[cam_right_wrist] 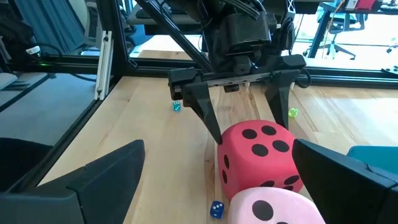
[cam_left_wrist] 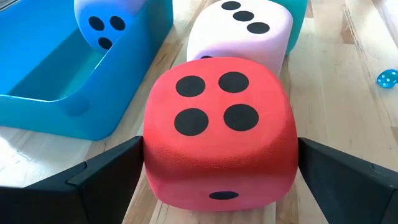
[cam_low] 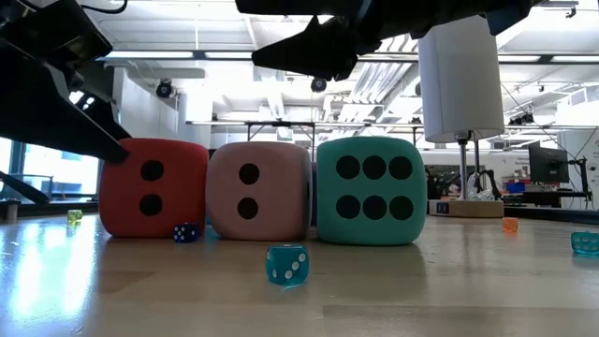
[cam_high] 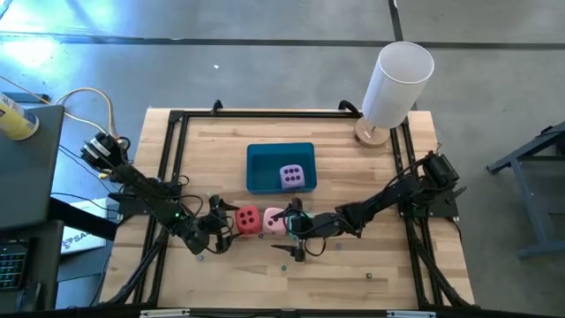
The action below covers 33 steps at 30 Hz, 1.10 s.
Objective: Pick & Place Dice
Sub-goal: Put the orange die into the blue bin
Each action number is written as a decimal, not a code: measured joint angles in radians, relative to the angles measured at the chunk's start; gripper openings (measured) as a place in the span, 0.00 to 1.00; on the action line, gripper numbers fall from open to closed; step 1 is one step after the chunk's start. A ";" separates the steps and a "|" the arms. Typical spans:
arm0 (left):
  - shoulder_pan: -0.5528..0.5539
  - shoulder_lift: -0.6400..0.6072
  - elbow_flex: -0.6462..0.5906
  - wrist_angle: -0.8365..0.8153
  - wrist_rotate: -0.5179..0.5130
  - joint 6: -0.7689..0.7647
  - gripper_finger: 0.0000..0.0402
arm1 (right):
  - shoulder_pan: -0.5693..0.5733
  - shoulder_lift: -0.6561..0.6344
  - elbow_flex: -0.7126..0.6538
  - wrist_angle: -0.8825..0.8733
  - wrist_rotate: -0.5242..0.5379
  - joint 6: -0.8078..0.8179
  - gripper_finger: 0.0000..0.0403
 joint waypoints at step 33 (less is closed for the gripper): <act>-0.001 -0.013 0.000 -0.005 -0.023 0.017 0.87 | 0.000 0.000 0.000 -0.014 0.000 0.000 0.99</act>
